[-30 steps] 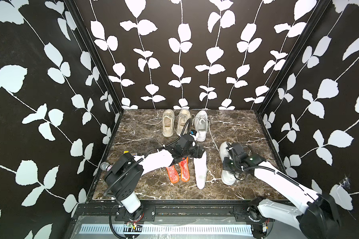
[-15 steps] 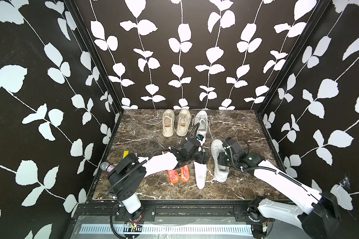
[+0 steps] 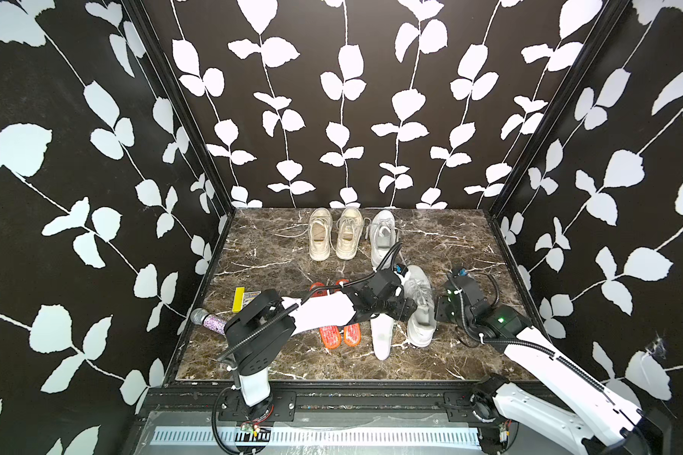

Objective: Remove the insole from the shoe
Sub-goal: Untie the shoelace on the shoe.

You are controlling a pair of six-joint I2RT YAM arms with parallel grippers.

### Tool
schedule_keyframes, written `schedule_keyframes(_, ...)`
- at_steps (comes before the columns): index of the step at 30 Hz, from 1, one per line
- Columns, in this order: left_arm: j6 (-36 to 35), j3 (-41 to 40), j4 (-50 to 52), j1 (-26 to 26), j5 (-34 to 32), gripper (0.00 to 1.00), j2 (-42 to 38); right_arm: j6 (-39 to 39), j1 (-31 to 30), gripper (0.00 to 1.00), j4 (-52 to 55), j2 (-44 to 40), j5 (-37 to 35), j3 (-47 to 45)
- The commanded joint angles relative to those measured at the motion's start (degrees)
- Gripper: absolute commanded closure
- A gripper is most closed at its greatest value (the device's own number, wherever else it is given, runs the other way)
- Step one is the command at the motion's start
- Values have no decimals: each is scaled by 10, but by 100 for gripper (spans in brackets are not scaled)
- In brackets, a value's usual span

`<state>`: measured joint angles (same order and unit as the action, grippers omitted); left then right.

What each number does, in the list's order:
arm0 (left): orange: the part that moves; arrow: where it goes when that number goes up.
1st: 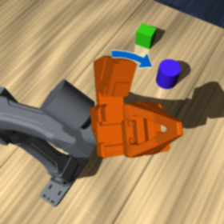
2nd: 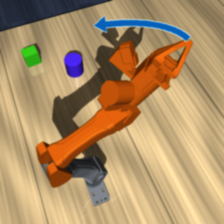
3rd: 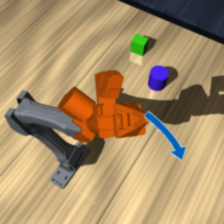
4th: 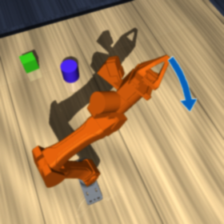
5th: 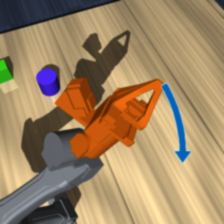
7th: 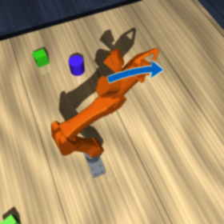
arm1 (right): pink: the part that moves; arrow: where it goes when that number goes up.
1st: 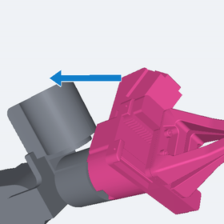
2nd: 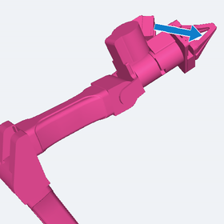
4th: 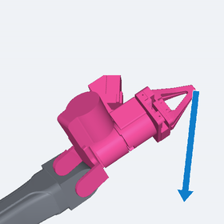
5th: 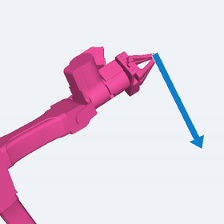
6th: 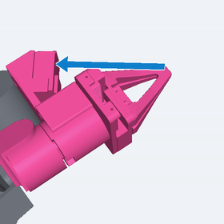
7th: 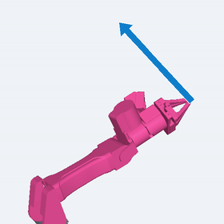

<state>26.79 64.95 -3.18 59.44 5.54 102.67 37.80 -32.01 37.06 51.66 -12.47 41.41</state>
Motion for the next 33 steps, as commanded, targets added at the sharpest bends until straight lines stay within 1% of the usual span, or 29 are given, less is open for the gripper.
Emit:
schedule_keyframes(1, 6, 21, 3, 4, -8, 27, 9, -9, 13, 68, -21, -7, 17, -11)
schedule_keyframes(5, 6, 38, 4, 4, -10, 31, 26, -18, 22, 66, -42, -8, 41, -28)
schedule_keyframes(8, -2, 67, 34, 4, -16, 36, 46, -29, 25, 64, -52, 8, 46, -31)
schedule_keyframes(12, -14, 80, 43, 4, -26, 41, 55, -45, 26, 63, -77, 34, 63, -28)
schedule_keyframes(17, -32, 113, 81, 3, -27, 57, 73, -52, 26, 62, -85, 56, 53, -18)
schedule_keyframes(19, -33, 112, 81, 4, -27, 57, 73, -56, 27, 62, -86, 67, 52, -14)
schedule_keyframes(20, -35, 113, 78, 4, -25, 62, 73, -57, 26, 63, -87, 72, 57, -12)
schedule_keyframes(23, -43, 117, 79, 4, -18, 70, 75, -58, 26, 65, -89, 81, 63, -12)
schedule_keyframes(28, -50, 120, 84, 3, -29, 75, 74, -55, 27, 77, -71, 67, 46, -10)
schedule_keyframes(30, -49, 121, 87, 3, -33, 76, 75, -51, 27, 79, -53, 59, 30, -7)
schedule_keyframes(33, -47, 124, 88, 4, -38, 76, 76, -52, 27, 80, -45, 45, 36, -4)
